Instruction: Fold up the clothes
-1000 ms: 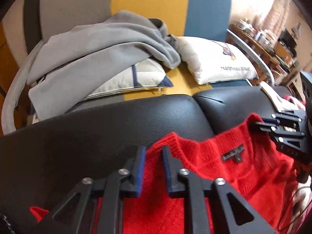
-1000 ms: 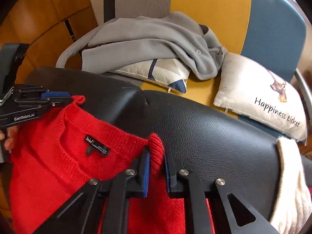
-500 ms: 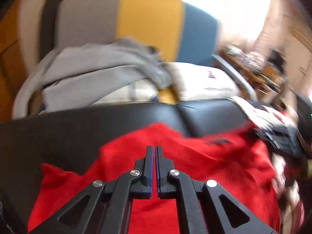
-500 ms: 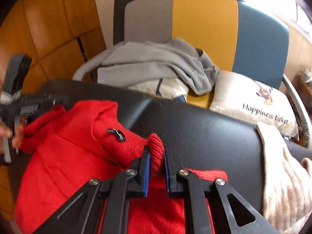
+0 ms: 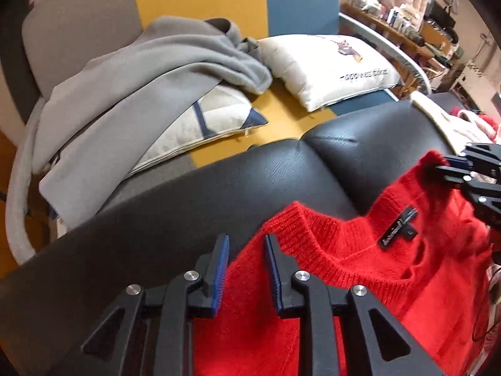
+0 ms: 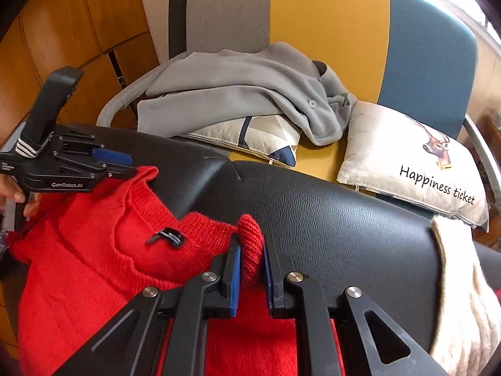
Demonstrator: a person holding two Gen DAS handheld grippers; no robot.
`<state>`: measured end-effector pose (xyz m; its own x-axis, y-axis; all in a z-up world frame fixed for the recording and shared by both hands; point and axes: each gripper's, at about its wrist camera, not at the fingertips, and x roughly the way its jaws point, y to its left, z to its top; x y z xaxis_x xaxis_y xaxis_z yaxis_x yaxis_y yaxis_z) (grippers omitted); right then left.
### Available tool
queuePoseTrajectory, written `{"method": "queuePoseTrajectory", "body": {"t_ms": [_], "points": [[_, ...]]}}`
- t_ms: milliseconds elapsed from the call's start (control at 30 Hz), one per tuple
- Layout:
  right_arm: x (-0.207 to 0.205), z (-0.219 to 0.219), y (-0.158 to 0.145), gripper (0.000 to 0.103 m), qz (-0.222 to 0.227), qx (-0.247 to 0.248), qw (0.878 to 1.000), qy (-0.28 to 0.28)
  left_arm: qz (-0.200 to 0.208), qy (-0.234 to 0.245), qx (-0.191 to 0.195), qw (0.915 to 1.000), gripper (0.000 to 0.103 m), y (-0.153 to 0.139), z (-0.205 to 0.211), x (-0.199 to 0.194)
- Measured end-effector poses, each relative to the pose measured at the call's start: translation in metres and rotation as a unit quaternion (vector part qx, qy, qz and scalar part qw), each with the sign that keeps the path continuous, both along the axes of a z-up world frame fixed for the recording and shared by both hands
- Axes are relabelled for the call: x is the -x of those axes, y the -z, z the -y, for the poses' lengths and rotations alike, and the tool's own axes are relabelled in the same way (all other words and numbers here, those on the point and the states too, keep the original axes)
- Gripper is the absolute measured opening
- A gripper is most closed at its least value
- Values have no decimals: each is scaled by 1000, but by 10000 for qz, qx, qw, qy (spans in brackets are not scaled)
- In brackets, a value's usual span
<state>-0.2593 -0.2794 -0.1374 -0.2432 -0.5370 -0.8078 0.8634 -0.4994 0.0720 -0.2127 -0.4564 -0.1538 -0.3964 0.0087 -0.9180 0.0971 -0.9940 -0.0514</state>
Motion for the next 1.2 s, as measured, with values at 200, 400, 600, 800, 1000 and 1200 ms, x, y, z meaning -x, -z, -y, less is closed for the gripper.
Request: {"method": "queuePoseTrajectory", "body": {"t_ms": [200,400,600,800,1000,1200], "points": [[-3,-8,-12,13,2,180,9998,107,-364,80,-266,9990,3,-12,-9,-26],[-24,-47,-40,13,21,757,9969,228,-1305,-586,-449,9887,3,-47,-10,-82],[-67,-82,-29,13,203,846,9961,149,-1565,-892,-481,9825,3,-45,-39,-145],[-79,-111,-4,25,774,857,9925,410,-1272,-1391,-939,9776,4,-17,-40,-188],[-91,-137,-14,42,1006,1022,9877,626,-1190,-2043,-1395,9616,4,5,-36,-242],[-107,-128,-25,59,1056,1255,9842,670,-1305,-2625,-1348,9465,4,1,-46,-305]]}}
